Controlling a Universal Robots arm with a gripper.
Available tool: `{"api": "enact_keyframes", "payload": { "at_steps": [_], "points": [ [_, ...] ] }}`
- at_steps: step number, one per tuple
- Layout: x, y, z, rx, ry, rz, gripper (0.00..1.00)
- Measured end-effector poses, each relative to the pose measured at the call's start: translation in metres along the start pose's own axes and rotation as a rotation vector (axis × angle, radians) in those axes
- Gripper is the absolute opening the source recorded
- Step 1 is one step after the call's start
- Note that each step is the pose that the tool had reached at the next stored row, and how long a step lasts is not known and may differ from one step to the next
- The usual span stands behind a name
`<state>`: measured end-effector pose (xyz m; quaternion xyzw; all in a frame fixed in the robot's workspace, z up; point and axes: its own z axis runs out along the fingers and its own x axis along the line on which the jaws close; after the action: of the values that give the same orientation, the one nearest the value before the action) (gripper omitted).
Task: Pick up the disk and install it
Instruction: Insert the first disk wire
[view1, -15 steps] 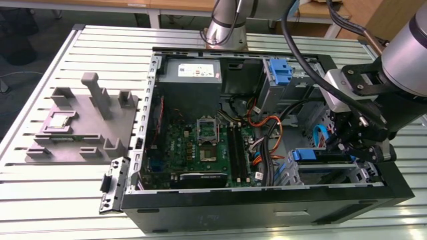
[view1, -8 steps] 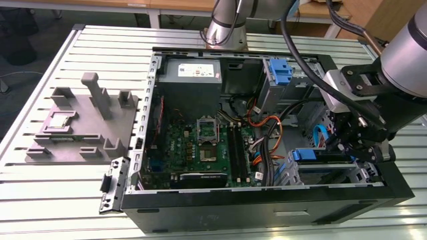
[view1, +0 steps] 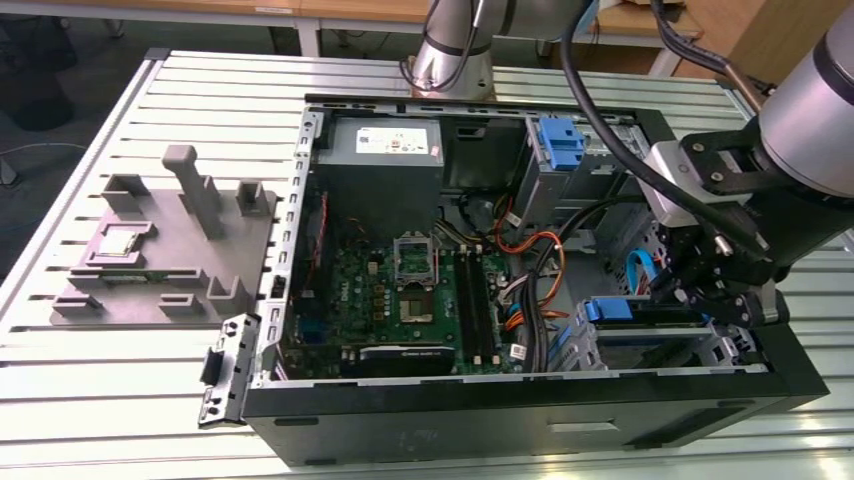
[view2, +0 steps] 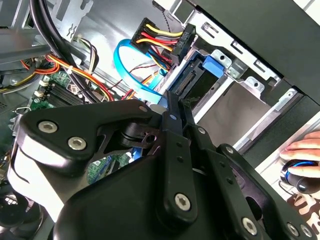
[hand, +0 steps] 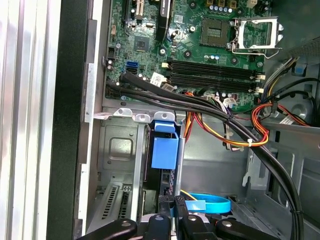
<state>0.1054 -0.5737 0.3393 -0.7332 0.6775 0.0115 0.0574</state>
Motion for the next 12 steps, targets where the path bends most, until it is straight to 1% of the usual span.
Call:
{"api": "enact_keyframes", "payload": {
  "at_steps": [12],
  "points": [
    [0.0001, 0.0002, 0.0016, 0.0, 0.0, 0.0, 0.16]
  ]
}}
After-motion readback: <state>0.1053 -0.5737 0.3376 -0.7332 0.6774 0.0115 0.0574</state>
